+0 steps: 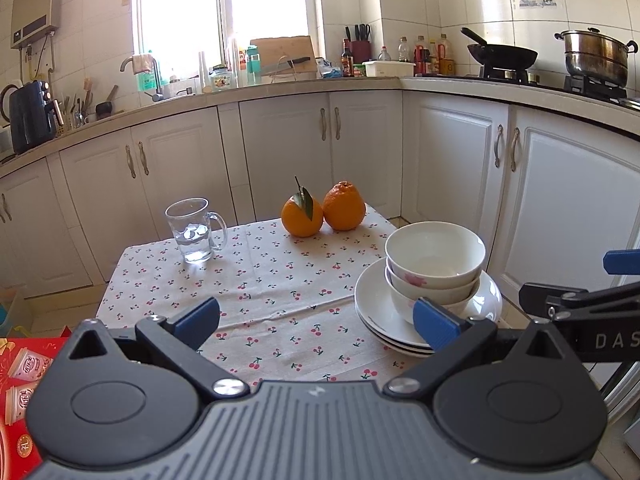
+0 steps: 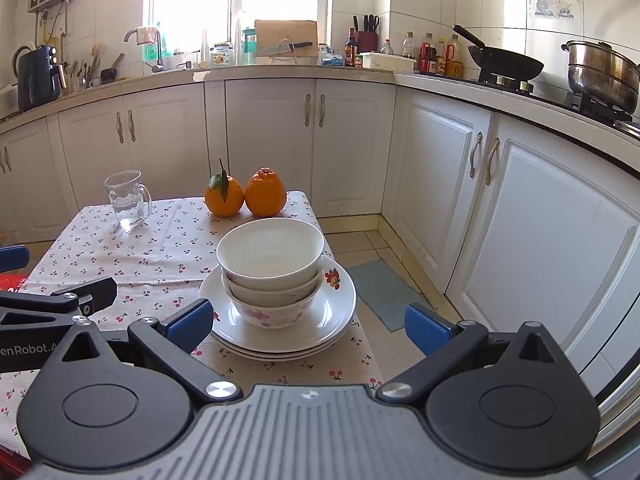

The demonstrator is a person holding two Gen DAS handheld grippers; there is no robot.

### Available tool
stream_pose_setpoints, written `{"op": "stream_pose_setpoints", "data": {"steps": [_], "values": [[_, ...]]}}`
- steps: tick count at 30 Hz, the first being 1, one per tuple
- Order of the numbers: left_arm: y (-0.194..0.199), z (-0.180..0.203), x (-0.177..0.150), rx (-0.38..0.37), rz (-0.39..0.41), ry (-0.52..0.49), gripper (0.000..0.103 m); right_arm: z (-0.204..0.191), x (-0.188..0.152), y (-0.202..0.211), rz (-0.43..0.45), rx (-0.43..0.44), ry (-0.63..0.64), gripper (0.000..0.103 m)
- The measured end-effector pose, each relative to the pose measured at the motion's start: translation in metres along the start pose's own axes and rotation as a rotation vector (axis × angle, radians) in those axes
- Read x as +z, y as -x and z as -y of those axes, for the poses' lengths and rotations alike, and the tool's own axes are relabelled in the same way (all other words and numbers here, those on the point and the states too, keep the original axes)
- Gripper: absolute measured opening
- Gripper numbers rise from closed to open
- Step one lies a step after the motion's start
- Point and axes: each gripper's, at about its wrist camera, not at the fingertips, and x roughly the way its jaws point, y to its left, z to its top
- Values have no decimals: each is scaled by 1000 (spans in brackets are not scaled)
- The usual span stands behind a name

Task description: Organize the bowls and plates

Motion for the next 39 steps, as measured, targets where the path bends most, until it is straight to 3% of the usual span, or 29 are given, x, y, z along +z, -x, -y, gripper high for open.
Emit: {"op": "stream_pose_setpoints", "data": {"steps": [39], "values": [[-2,-2,0,0,-11,7,102,-2,0,0,-2,3,6,103]]}}
